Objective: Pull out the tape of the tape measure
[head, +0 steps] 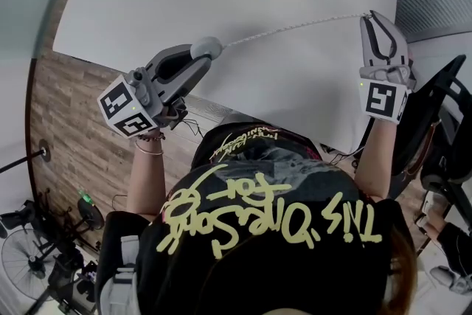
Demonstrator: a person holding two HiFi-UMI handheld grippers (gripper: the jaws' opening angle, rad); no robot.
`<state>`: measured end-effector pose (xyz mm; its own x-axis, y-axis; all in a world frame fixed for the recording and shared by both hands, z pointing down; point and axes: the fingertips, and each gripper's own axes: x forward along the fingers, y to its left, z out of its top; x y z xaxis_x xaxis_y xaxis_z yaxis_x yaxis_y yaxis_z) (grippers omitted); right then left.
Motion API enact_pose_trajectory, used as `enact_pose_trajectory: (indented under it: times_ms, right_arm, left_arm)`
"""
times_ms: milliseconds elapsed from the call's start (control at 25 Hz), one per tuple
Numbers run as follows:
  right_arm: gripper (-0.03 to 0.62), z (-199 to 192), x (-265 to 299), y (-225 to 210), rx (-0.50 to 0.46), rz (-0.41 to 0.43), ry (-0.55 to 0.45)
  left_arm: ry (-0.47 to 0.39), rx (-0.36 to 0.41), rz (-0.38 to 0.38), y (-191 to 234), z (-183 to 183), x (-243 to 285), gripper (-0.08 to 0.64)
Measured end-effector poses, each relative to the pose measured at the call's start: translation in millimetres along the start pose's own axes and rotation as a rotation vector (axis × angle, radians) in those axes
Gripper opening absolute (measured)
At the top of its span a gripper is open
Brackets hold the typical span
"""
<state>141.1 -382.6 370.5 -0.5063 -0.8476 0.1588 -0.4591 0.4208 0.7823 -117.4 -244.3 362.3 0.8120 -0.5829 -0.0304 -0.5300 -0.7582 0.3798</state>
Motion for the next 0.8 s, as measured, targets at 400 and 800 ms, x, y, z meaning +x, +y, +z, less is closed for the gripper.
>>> enact_pose_trajectory:
  times_ms: [400, 800]
  right_arm:
    - [0.06, 2.3, 4.4, -4.5, 0.011, -0.02, 0.003]
    - [0.06, 8.6, 6.9, 0.2, 0.023, -0.028, 0.011]
  left_arm:
    - [0.0, 0.006, -0.011, 7.3, 4.5, -1.3, 0.06]
    - [0.013, 0.004, -0.034, 14.2, 7.0, 0.2, 0.06]
